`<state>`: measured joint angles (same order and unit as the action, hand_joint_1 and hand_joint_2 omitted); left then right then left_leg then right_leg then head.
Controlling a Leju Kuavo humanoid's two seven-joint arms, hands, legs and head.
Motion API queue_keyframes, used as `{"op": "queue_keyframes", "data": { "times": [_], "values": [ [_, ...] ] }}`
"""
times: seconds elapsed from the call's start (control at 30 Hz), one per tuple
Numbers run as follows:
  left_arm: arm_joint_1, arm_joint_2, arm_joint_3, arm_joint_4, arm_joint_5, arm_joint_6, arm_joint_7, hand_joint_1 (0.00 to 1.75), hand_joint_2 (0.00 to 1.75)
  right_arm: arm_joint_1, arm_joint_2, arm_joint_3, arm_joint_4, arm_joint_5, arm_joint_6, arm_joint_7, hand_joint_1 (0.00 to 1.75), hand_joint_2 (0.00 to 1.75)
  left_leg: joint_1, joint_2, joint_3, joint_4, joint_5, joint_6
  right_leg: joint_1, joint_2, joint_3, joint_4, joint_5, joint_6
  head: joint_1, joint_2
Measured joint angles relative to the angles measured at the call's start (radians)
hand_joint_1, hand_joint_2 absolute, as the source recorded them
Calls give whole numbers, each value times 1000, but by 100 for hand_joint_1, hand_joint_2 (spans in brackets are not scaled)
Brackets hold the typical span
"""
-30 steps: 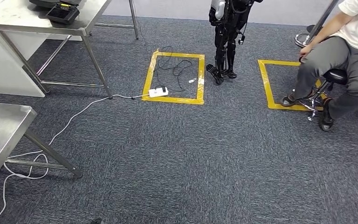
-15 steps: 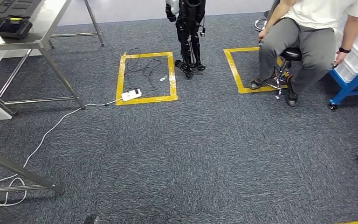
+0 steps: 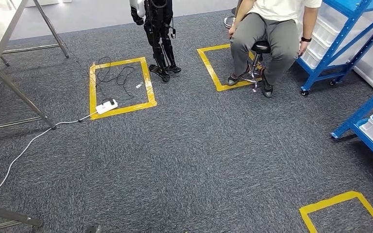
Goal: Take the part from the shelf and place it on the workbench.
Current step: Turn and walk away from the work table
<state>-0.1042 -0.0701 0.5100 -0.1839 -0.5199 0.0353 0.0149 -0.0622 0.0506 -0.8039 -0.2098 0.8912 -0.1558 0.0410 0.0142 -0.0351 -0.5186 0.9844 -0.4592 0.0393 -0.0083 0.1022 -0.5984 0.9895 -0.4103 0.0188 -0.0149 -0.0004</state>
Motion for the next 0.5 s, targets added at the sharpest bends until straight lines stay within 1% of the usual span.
{"op": "queue_keyframes", "data": {
  "times": [0.03,0.07,0.1,0.13,0.17,0.2,0.23,0.27,0.3,0.33,0.37,0.4,0.43,0.47,0.5],
  "values": [
    [0,0,1,0,0,0,-1,0,0,0,0,-2,0,0,0,0,0,175,0,13,1,-11,9,6,2,-27,-21,33,-19,-1,4,0],
    [0,-1,2,0,0,1,-1,0,0,-2,0,-4,1,1,0,0,0,175,1,27,-1,-18,16,10,1,-57,-47,88,-48,-6,7,0],
    [2,0,2,0,0,1,-1,0,0,-3,0,-5,1,1,0,1,0,175,-2,41,-4,-20,18,13,0,-78,-80,155,-82,-9,10,0],
    [3,0,3,0,0,2,0,0,0,-4,1,-6,1,2,0,1,0,175,-4,57,-8,-20,20,13,-4,-86,-109,222,-110,-7,12,0],
    [4,0,3,0,0,2,0,0,0,-3,1,-6,1,2,0,1,0,175,-6,72,-11,-20,21,12,-7,-89,-124,262,-125,-1,12,0],
    [5,0,3,0,0,2,0,0,0,-2,0,-7,1,2,0,1,0,175,-6,86,-13,-19,22,10,-11,-93,-116,262,-124,8,12,0],
    [5,0,3,0,0,2,0,0,0,-1,0,-7,1,2,0,1,0,175,-5,99,-15,-18,22,8,-15,-99,-86,219,-110,20,13,0],
    [5,0,3,0,0,2,0,0,0,0,-1,-7,1,2,0,1,0,175,-5,112,-16,-16,22,4,-19,-117,-35,140,-88,31,13,0],
    [4,0,3,0,0,2,0,0,0,-2,-1,-7,1,2,0,1,0,175,-7,123,-15,-13,20,-2,-21,-144,7,68,-68,36,12,0],
    [4,0,3,0,0,2,0,0,0,-4,-1,-8,1,3,0,0,0,175,-8,133,-13,-10,16,-9,-20,-169,39,13,-54,35,12,0],
    [4,1,3,0,0,2,0,0,0,-6,0,-8,1,3,0,0,0,175,-11,142,-10,-6,12,-17,-18,-185,55,-15,-46,29,11,0],
    [3,1,3,0,0,2,-1,0,0,-7,0,-8,1,3,0,0,0,175,-12,152,-6,-5,9,-25,-14,-188,52,-15,-44,20,9,0],
    [2,1,3,0,0,2,-1,0,0,-8,0,-8,1,3,0,0,0,175,-11,163,-2,-4,5,-32,-12,-177,51,-17,-42,12,8,0],
    [1,1,3,0,0,2,0,0,0,-7,0,-9,1,3,0,0,0,175,-8,165,0,-2,1,-39,-17,-164,51,-16,-40,4,6,0],
    [0,0,3,0,0,2,-1,0,0,-6,0,-9,1,3,0,0,0,175,-4,149,-3,10,-11,-46,-22,-152,51,-16,-37,-3,4,0]
  ]
}}
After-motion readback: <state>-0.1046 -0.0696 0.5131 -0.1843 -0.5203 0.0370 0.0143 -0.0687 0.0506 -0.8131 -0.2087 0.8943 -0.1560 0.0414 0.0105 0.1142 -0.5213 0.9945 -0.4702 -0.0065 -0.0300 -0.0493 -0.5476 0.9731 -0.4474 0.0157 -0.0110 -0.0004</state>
